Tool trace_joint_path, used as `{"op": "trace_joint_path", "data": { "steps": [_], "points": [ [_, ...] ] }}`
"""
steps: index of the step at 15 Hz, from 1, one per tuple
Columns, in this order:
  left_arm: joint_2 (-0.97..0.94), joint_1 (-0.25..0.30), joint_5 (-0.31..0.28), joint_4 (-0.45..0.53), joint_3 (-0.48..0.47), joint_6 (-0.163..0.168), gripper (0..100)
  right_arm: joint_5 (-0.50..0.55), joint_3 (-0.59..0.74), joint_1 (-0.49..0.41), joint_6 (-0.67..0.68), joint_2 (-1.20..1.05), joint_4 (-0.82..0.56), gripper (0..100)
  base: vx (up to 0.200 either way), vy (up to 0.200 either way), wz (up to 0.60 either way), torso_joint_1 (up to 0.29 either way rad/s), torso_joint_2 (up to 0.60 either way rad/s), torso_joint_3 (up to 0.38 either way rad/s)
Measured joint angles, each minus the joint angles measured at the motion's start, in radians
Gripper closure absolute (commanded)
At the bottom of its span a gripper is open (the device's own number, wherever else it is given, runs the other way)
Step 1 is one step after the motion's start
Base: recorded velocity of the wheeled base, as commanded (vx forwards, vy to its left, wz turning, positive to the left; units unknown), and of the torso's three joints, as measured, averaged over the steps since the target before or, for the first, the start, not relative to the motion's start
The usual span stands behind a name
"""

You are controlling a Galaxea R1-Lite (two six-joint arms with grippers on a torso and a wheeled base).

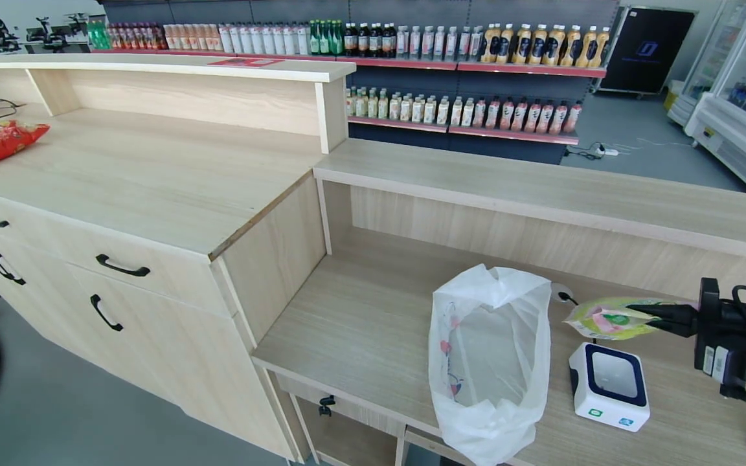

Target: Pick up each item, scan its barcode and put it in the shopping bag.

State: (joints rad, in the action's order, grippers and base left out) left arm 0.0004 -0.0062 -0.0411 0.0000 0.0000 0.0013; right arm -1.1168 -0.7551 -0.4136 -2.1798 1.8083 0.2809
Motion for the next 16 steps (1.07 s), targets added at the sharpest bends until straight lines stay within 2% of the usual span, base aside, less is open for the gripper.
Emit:
{"op": "trace_joint_path", "data": {
  "steps": [2,6,8,10,12,14,16],
  "points": [
    [0.0,0.0,0.0,0.0,0.0,0.0,0,0.031,0.002,-0.016,0.223,-0.114,-0.084,100,0.0,0.0,0.0,0.0,0.0,0.0],
    [0.0,0.0,0.0,0.0,0.0,0.0,0,0.15,0.042,-0.074,1.014,-0.398,-0.196,100,0.0,0.0,0.0,0.0,0.0,0.0],
    [0.0,0.0,0.0,0.0,0.0,0.0,0,0.261,0.056,-0.099,1.368,-0.494,-0.216,100,0.0,0.0,0.0,0.0,0.0,0.0],
    [0.0,0.0,0.0,0.0,0.0,0.0,0,0.394,0.068,-0.111,1.626,-0.565,-0.224,100,0.0,0.0,0.0,0.0,0.0,0.0],
    [0.0,0.0,0.0,0.0,0.0,0.0,0,0.476,0.078,-0.101,1.776,-0.612,-0.24,100,0.0,0.0,0.0,0.0,0.0,0.0],
    [0.0,0.0,0.0,0.0,0.0,0.0,0,0.526,0.09,-0.075,1.824,-0.647,-0.249,100,0.0,0.0,0.0,0.0,0.0,0.0],
    [0.0,0.0,0.0,0.0,0.0,0.0,0,0.536,0.096,-0.049,1.87,-0.668,-0.247,100,0.0,0.0,0.6,0.0,0.0,0.005]
  ]
}}
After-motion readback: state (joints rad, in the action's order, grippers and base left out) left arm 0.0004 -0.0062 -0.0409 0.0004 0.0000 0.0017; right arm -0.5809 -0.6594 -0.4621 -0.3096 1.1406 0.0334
